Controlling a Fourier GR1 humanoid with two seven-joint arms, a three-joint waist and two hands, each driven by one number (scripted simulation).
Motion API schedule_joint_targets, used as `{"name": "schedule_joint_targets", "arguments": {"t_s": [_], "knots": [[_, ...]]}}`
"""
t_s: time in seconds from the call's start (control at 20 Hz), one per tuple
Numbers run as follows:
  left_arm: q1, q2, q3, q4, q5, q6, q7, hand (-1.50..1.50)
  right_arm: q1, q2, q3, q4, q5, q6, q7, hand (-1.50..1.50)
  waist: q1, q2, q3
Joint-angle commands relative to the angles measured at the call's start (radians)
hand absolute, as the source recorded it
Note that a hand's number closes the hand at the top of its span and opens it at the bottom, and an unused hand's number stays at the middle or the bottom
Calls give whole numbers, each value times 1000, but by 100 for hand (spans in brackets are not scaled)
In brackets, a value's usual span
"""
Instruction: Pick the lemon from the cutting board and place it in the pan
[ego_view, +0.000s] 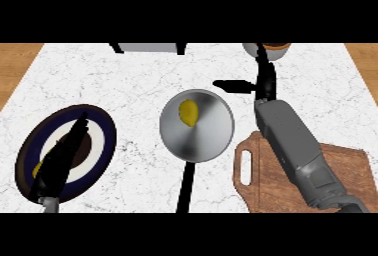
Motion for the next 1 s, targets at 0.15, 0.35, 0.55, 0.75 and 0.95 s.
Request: {"name": "schedule_joint_targets", "arguments": {"t_s": [0.15, 0.35, 0.55, 0.75, 0.95], "knots": [[3, -11, 27, 32, 2, 1, -30, 0, 146, -176, -62, -40, -32, 165, -159, -150, -30, -8, -1], [24, -29, 5, -20, -22, 9, 21, 0, 249, -254, -72, -103, -42, 252, -177, -150, -35, -11, -1], [23, -45, -2, 14, -49, 8, -26, 0, 272, -336, -101, -136, -54, 323, -144, -150, -34, -11, -1], [46, -23, 28, -30, -26, -33, -18, 0, 257, -406, -155, -29, -66, 445, -231, -150, -21, -7, 0], [123, -15, 47, -38, -18, -51, -86, 0, 297, -469, -163, -53, -69, 524, -208, -150, -22, -9, -1]]}}
